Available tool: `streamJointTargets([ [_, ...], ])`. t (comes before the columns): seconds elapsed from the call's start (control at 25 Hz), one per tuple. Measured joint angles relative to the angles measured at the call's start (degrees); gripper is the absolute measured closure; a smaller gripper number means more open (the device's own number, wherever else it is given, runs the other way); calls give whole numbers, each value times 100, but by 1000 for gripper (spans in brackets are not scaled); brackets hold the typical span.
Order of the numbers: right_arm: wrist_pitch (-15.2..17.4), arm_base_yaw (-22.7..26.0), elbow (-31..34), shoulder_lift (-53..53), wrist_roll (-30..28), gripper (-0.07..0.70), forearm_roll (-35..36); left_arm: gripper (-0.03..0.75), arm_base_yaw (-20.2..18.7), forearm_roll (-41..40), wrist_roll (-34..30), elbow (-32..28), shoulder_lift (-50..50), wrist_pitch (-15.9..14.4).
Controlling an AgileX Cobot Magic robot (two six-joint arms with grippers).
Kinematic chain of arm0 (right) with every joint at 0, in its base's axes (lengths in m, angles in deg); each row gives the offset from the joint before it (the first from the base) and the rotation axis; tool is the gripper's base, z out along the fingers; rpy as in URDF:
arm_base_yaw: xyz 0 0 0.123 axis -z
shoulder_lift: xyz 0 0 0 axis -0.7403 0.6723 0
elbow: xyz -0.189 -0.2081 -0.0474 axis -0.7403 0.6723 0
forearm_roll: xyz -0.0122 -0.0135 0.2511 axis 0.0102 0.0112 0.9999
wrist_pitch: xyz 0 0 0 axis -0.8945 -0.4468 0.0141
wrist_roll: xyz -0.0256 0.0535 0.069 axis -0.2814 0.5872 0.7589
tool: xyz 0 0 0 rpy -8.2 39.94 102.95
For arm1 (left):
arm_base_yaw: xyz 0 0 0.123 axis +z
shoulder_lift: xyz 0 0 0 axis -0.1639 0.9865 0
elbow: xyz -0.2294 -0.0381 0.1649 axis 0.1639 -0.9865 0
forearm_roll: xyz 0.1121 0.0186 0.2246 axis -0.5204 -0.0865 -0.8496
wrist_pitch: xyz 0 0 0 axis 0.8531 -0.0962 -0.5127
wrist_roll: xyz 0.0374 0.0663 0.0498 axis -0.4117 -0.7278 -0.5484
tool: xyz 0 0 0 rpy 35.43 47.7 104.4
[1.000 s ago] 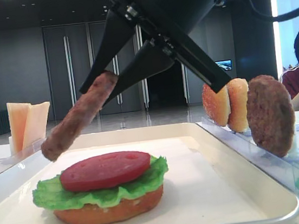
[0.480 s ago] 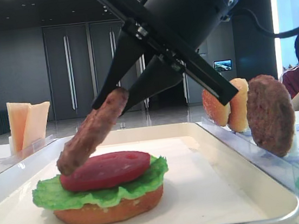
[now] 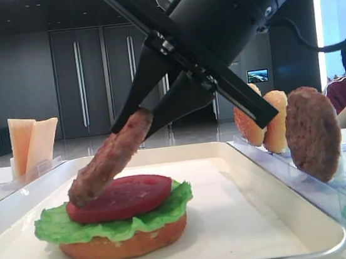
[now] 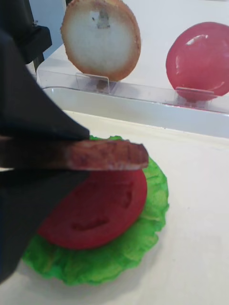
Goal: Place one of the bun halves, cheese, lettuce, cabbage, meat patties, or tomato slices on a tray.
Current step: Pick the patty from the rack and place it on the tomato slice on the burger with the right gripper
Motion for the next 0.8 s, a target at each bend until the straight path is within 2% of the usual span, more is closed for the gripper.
streamJointTargets([
  [0.12, 0, 0, 0, 0, -12, 496, 5, 716, -79, 0, -3, 0, 91, 0],
  [0.28, 64, 0, 0, 0, -17, 496, 119, 716, 0, 0, -3, 0, 0, 0],
  [0.52, 343, 0, 0, 0, -438, 496, 769, 716, 0, 0, -3, 0, 0, 0],
  [0.8, 304, 0, 0, 90, -574, 496, 836, 716, 0, 0, -3, 0, 0, 0],
])
